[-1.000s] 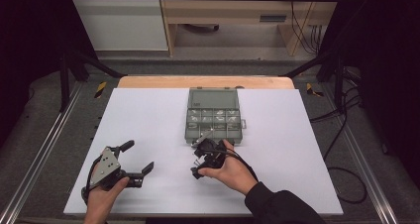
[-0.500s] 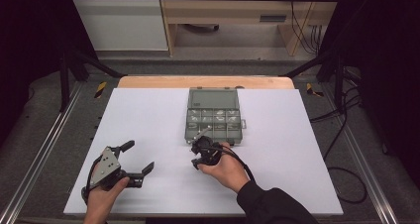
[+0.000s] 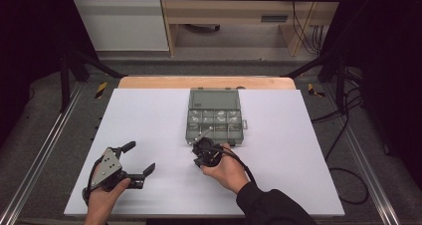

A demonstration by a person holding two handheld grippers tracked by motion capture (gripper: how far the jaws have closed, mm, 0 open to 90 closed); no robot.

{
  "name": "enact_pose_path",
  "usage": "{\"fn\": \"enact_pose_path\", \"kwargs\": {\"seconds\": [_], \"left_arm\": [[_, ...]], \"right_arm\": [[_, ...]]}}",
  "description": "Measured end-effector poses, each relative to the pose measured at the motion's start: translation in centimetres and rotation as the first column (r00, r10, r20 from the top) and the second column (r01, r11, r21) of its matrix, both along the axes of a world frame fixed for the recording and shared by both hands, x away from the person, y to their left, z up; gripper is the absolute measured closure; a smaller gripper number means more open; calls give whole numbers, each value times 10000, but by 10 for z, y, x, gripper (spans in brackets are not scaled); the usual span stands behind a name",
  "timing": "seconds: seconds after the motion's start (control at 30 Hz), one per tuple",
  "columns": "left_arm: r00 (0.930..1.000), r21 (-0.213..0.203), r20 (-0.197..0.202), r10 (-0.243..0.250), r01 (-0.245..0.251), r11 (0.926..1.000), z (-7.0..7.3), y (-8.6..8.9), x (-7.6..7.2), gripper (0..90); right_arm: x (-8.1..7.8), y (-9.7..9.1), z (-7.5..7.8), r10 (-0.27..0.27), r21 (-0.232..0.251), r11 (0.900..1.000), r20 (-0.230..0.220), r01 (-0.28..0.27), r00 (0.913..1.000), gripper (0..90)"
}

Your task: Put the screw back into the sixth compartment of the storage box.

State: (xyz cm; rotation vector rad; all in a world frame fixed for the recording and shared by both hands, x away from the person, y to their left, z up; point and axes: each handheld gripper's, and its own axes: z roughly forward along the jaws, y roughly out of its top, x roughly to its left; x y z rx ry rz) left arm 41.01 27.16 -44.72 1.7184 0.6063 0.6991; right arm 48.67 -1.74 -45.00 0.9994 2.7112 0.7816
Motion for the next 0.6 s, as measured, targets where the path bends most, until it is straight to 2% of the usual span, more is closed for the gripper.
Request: {"fn": "enact_pose_path", "kwargs": {"seconds": [0.1, 0.23, 0.47, 0.53, 0.6], "left_arm": [[10000, 15, -40, -4, 4, 10000, 0, 0, 0, 32], [10000, -33, -50, -19, 19, 10000, 0, -1, 0, 33], [10000, 1, -64, -20, 20, 10000, 0, 0, 0, 33], [10000, 3, -75, -20, 20, 10000, 0, 0, 0, 34], [10000, 2, -74, -30, 30, 10000, 0, -1, 0, 34]], "right_arm": [[1, 0, -2, 33, 70, 10000, 4, -33, 10000, 809], [1, 2, -3, -188, 110, 9998, -142, 190, 9997, 820], [3, 1, -6, -108, -48, 9999, -103, 107, 9999, 856], [2, 3, -8, -378, 102, 9992, -174, 380, 9991, 859], [3, 2, -8, -275, 152, 9995, -234, 278, 9993, 860]]}}
